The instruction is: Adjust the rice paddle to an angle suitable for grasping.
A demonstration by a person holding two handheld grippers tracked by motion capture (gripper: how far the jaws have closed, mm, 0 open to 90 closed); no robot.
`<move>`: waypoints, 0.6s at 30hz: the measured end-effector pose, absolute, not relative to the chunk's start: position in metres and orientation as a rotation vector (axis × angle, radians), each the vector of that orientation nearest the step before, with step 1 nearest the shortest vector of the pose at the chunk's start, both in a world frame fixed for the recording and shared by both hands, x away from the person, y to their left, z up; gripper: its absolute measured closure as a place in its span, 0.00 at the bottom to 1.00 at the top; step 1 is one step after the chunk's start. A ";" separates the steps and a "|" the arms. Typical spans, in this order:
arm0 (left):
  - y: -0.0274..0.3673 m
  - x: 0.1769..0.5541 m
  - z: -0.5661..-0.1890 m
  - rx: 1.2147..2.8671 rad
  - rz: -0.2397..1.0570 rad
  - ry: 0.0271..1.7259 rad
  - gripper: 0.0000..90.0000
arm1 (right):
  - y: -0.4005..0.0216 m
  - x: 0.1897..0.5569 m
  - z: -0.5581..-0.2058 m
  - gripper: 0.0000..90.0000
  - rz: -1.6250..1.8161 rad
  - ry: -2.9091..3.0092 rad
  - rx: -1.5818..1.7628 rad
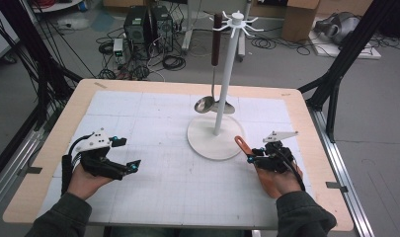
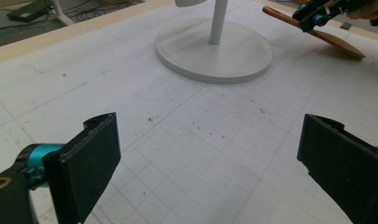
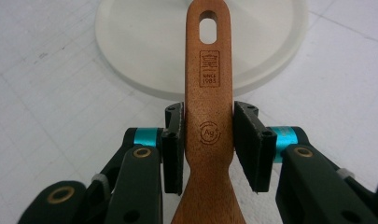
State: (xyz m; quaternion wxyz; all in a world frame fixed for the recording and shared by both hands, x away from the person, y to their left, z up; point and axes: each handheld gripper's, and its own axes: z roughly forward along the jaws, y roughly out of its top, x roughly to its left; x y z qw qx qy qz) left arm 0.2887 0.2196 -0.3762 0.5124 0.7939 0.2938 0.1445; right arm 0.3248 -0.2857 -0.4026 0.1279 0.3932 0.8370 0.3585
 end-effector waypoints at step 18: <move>0.220 0.289 -0.376 1.908 0.349 0.702 0.07 | -0.262 0.341 -0.423 0.72 0.876 2.536 1.141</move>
